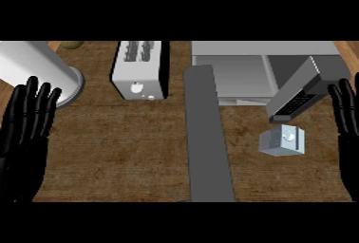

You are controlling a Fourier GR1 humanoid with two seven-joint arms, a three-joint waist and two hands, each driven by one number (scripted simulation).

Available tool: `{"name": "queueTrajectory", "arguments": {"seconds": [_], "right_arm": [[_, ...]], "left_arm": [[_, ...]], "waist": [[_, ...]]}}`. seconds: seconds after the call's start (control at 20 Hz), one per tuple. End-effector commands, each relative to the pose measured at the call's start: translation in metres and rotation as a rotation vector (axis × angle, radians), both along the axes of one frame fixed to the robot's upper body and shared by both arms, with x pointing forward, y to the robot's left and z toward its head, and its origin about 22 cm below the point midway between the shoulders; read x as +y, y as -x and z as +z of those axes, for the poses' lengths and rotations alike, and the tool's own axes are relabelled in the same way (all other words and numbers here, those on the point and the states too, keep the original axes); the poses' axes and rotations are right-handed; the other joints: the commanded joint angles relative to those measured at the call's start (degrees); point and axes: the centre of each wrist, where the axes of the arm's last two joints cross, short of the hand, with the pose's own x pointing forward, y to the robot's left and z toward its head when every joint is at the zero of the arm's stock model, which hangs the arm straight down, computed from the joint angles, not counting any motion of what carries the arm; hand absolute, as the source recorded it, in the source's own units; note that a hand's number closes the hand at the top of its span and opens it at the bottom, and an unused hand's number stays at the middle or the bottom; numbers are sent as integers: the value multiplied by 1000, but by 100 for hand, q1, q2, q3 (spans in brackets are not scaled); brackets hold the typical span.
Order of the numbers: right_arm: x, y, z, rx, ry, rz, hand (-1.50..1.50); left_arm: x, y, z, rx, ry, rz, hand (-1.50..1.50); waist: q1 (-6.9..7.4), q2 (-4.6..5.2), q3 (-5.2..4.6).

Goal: Pick up the milk, place it into the microwave and close the microwave

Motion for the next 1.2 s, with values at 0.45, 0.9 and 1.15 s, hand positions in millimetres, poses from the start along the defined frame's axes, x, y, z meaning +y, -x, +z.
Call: {"name": "queueTrajectory", "arguments": {"seconds": [0.45, 0.9, 1.15], "right_arm": [[37, 35, 13, -54, 5, 156, -150], [27, 70, 15, -6, 38, 69, -150], [33, 37, -6, 41, 50, 2, -150]], "left_arm": [[14, 6, -23, 153, 132, 96, -150], [47, 50, -21, 150, 120, 74, -150], [56, 62, -16, 166, 133, 67, -150]], "waist": [[-12, -14, -83], [-17, -17, -82], [15, -7, -82]]}}
